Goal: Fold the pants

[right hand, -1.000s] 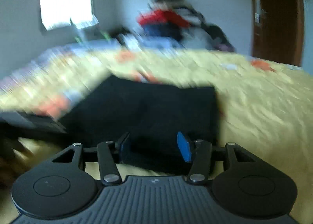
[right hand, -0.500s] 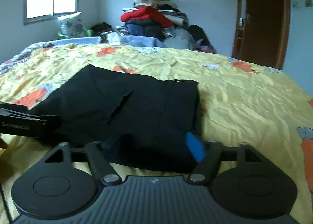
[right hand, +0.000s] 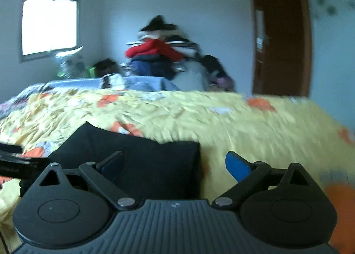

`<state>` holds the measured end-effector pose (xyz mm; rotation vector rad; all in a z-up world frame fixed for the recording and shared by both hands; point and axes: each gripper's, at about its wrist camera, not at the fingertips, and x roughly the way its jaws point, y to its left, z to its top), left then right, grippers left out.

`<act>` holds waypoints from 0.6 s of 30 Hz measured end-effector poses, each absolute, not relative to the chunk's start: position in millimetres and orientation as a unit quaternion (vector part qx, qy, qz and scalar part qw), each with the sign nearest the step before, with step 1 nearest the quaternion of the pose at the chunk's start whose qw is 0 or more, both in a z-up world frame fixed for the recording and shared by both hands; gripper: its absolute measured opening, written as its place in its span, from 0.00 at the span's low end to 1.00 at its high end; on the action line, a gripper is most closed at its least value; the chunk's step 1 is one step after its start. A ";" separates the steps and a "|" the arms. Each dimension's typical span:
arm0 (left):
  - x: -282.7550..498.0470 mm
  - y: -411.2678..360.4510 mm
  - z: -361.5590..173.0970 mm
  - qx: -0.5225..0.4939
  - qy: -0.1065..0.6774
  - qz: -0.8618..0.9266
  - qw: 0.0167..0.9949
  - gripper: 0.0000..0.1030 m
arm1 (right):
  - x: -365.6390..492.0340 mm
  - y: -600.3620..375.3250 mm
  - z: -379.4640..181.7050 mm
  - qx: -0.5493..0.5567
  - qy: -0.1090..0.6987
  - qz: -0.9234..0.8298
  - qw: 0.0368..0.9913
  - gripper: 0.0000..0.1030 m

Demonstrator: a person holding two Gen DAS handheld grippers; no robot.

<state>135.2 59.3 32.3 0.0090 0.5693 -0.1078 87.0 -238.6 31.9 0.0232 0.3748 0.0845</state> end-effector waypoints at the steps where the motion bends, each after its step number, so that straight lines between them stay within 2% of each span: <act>1: 144.9 56.4 33.9 0.004 0.290 -0.056 0.956 0.99 | 96.5 -236.0 36.3 -0.004 0.194 0.052 0.980 0.87; 2: 154.2 53.4 34.4 0.006 0.299 -0.060 0.952 0.99 | 106.2 -233.7 38.9 -0.018 0.199 0.059 0.978 0.68; 3: 164.5 49.9 34.6 0.009 0.306 -0.063 0.950 0.99 | 117.2 -231.7 39.7 -0.031 0.207 0.065 0.976 0.58; 4: 171.3 46.6 34.3 0.012 0.309 -0.064 0.949 0.99 | 130.1 -230.1 38.7 -0.040 0.221 0.069 0.972 0.44; 5: 179.9 43.2 33.5 0.018 0.314 -0.064 0.947 0.99 | 142.1 -229.9 36.2 -0.043 0.236 0.074 0.968 0.36; 9: 213.2 33.4 26.7 0.035 0.341 -0.062 0.937 0.98 | 181.3 -228.5 19.5 -0.038 0.295 0.101 0.949 0.33; 13: 239.3 27.1 9.2 0.079 0.359 -0.038 0.929 1.00 | 201.7 -226.8 5.0 -0.037 0.310 0.096 0.945 0.33; 17: 246.5 42.7 4.0 0.030 0.372 -0.031 0.927 0.99 | 213.9 -227.6 3.7 -0.022 0.319 0.095 0.943 0.33; 18: 240.5 45.9 6.4 0.026 0.366 -0.033 0.930 0.96 | 211.4 -226.6 6.1 -0.023 0.320 0.093 0.943 0.33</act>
